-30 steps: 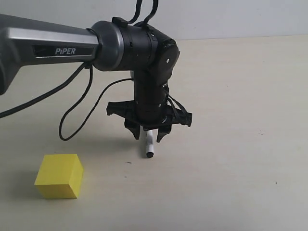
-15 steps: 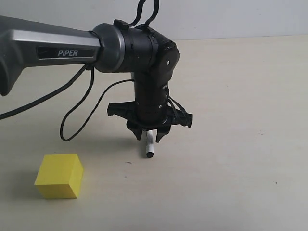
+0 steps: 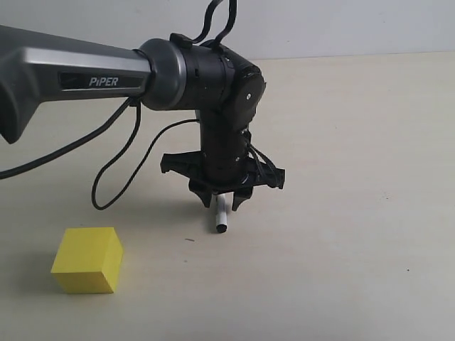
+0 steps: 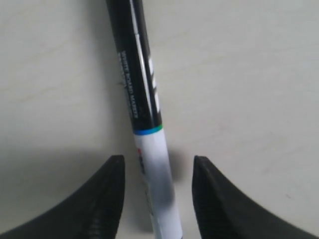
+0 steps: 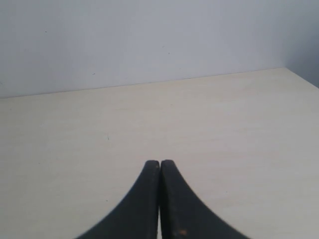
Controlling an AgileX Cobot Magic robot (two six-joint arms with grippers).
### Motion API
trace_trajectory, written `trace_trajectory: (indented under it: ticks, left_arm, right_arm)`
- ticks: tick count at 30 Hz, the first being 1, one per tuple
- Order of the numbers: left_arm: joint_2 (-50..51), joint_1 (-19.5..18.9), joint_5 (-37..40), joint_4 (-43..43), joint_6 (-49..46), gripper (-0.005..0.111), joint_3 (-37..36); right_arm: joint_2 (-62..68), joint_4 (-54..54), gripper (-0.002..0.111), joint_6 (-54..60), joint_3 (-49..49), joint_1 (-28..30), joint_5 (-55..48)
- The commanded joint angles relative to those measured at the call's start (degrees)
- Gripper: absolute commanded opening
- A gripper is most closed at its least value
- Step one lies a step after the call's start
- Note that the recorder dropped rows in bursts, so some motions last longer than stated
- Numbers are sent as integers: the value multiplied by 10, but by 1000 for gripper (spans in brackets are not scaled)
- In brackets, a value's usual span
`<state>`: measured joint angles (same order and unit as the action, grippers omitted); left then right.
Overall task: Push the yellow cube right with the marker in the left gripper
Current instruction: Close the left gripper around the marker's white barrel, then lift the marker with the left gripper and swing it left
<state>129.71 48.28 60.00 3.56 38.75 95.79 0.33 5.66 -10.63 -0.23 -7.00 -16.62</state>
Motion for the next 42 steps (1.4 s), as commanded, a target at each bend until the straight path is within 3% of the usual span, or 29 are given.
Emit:
trace_trajectory:
  ticks: [1,29,33,36,42]
  left_arm:
    - [2,3,-3,3,5,43,-3]
    - [7,8,-7,-1,-6,43,-10]
    - [4,8,-4,1,-6,26,-10]
    - [-4,8,1,1,-27,3,-10]
    - [-71,8,30,35,-55,0,-10]
  right_arm:
    - [-3,3,0,0,2,4,4]
    - [-3,3,0,0,2,4,4]
    - [-3,3,0,0,2,4,4]
    - [-3,3,0,0,2,4,4]
    - [-3,3,0,0,2,4,4]
